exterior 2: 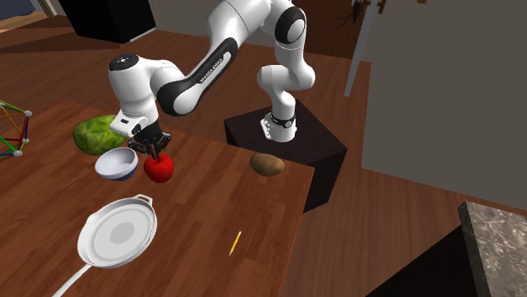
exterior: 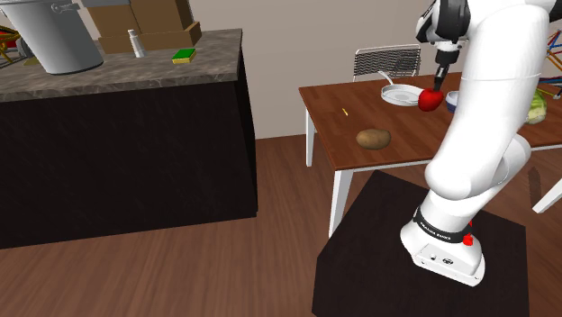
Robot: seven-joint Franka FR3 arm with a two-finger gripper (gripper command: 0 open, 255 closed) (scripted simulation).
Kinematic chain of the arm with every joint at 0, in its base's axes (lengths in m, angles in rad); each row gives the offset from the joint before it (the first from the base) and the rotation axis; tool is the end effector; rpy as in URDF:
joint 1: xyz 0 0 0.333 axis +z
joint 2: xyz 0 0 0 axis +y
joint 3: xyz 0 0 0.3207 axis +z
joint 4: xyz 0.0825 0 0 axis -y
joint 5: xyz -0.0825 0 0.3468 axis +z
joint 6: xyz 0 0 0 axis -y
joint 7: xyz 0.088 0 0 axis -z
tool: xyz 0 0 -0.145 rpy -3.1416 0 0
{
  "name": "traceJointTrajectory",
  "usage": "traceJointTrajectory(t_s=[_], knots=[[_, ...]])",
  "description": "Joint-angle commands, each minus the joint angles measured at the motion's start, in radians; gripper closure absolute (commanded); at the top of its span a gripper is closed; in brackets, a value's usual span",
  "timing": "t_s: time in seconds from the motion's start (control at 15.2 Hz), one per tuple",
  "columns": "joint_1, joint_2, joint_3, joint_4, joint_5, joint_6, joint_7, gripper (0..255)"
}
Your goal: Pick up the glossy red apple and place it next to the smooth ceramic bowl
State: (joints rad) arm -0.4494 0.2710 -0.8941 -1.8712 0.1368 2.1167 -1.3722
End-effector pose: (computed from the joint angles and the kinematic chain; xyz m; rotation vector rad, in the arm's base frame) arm 0.1676 -0.5573 0.4089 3.0420 -0.0180 -0.1079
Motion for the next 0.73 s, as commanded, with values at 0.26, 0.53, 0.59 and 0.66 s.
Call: traceJointTrajectory(t_s=[0.26,0.53,0.59,0.66], knots=[[-0.013,0.03,0.014,-0.032,0.029,0.053,-0.016,255],[-0.013,0.03,0.014,-0.032,0.029,0.053,-0.016,255],[-0.013,0.03,0.014,-0.032,0.029,0.053,-0.016,255],[-0.013,0.03,0.014,-0.032,0.029,0.053,-0.016,255]])
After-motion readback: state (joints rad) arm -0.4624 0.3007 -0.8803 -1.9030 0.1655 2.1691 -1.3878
